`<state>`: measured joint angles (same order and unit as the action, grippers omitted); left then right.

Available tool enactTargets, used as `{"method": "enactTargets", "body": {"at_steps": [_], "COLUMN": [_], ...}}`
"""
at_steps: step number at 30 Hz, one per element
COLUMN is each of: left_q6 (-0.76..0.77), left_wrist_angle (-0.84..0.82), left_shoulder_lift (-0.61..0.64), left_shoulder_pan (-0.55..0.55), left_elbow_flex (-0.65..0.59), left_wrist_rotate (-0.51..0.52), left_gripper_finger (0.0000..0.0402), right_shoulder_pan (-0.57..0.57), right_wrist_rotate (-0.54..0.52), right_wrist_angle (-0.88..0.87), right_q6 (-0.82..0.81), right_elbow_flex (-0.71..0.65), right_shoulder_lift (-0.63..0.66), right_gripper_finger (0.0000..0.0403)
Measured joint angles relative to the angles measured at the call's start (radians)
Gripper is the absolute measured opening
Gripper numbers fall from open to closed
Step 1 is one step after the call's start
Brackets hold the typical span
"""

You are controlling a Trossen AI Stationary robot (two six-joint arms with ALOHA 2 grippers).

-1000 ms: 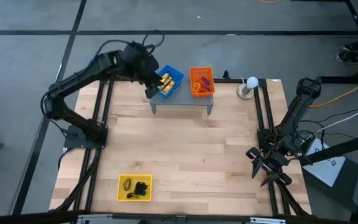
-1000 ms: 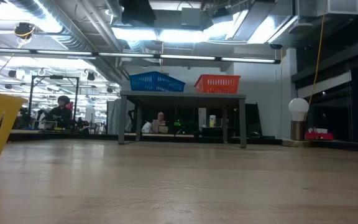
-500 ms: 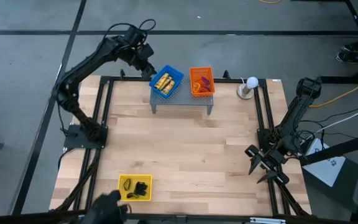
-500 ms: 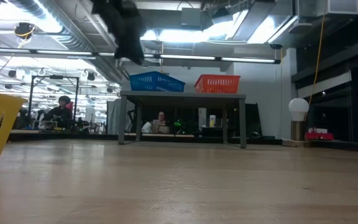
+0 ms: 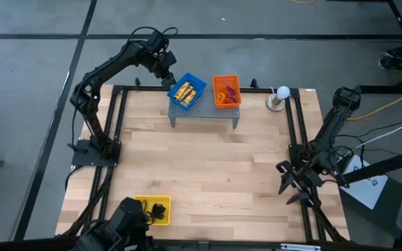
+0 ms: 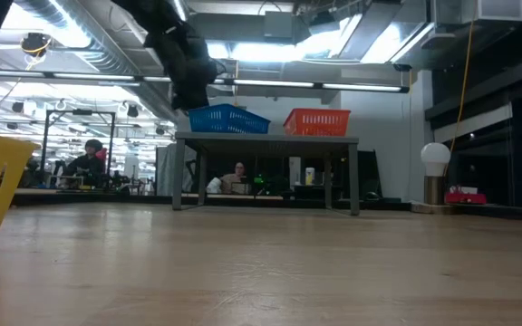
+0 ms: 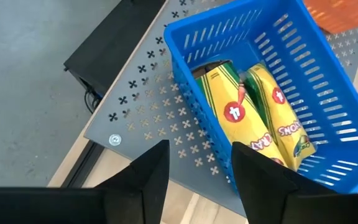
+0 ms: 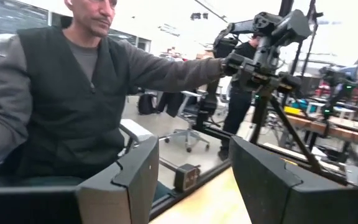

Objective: Pick & Place Office Desk Supplies
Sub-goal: Put the blue basket onto the shelf

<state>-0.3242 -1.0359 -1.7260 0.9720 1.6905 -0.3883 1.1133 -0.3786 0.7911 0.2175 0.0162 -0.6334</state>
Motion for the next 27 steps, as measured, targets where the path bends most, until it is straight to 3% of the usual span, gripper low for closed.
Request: {"method": "enactTargets", "body": {"at_steps": [13,19,27], "left_q6": [0.041,0.059,0.094], "left_wrist_angle": [0.000,0.035,0.032], "left_shoulder_lift": [-0.017,-0.027,-0.027], "left_shoulder_pan": [-0.046,-0.081,-0.080], "left_elbow_flex": [0.000,0.000,0.000], "left_wrist_rotate": [-0.046,0.123,0.121], "left_gripper_finger": [0.0169,0.0169,0.0169], "right_shoulder_pan": [0.000,0.000,0.000], "right_wrist_rotate": [-0.052,-0.052,-0.051], "right_wrist_angle": [0.000,0.001,0.001], "right_q6": [0.007,-0.001,0.000], "right_elbow_flex": [0.000,0.000,0.000], "right_shoulder_lift": [0.000,0.000,0.000], "right_gripper_finger": [0.0197,0.0197,0.0197]}}
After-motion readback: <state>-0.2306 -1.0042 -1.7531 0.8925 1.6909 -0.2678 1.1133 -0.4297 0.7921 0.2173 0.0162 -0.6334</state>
